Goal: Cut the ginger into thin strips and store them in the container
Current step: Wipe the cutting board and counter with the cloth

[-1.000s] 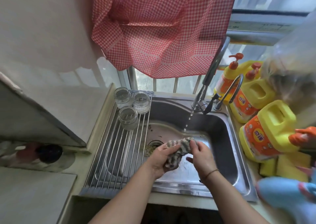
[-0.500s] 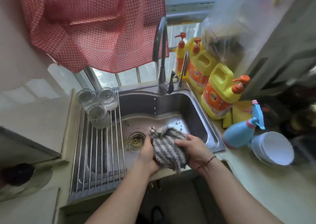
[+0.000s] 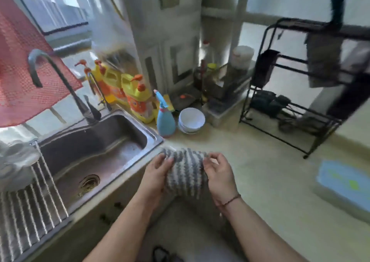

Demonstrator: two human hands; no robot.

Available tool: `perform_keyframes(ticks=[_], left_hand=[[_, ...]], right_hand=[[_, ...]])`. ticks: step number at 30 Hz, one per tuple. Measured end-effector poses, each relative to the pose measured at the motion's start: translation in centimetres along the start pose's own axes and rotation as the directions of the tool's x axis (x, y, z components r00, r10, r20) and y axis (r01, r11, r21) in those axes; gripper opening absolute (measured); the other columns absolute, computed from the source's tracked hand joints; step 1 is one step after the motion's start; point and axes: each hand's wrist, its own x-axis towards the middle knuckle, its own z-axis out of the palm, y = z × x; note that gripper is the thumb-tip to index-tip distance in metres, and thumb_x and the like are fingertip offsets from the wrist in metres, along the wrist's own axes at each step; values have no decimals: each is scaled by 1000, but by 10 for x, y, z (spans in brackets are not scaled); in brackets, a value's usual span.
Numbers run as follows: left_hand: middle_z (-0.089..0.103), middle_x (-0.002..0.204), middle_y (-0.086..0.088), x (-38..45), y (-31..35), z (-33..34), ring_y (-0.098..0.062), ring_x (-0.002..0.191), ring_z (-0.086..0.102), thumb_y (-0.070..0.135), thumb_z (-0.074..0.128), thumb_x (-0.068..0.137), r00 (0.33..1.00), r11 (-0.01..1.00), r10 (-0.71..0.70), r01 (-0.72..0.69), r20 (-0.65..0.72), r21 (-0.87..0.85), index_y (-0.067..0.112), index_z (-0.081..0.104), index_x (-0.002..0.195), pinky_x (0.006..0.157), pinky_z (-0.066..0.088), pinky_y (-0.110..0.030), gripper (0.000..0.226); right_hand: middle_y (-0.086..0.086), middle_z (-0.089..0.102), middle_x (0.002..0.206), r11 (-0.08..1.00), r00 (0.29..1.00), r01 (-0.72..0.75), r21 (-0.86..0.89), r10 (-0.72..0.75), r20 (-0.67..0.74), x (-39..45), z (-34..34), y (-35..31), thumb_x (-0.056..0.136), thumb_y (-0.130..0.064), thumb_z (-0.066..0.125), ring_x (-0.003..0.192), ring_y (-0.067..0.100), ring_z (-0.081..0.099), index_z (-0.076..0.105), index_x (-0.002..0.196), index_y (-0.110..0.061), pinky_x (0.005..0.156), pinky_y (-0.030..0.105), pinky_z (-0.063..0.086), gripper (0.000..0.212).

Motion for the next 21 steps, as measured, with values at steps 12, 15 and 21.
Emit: perform_keyframes(ticks=[12, 15, 21], left_hand=[[61, 96, 12, -118, -146, 231, -6, 87, 61, 6, 85, 73, 747, 423, -141, -548, 650, 722, 29, 71, 116, 84, 48, -15, 51], [53, 88, 15, -134, -180, 269, -9, 80, 57, 12, 75, 82, 662, 264, -139, -692, 736, 672, 24, 77, 106, 79, 48, -25, 27], [50, 85, 19, -133, -231, 345, -5, 75, 56, 21, 83, 80, 546, 317, -73, -781, 835, 538, 25, 80, 92, 73, 50, -25, 13]], right_hand=[[-6, 68, 99, 873, 931, -196, -446, 24, -364, -160, -311, 14, 76, -2, 82, 89, 7, 63, 73, 110, -18, 86, 14, 46, 38], [1, 56, 103, 766, 892, -246, -594, -61, -448, -184, -362, 31, 85, -15, 77, 93, 13, 53, 72, 100, -9, 90, 18, 40, 17], [-6, 69, 96, 785, 878, -179, -593, -145, -456, -206, -453, 40, 88, -22, 72, 92, 10, 65, 66, 91, -19, 77, 15, 45, 7]])
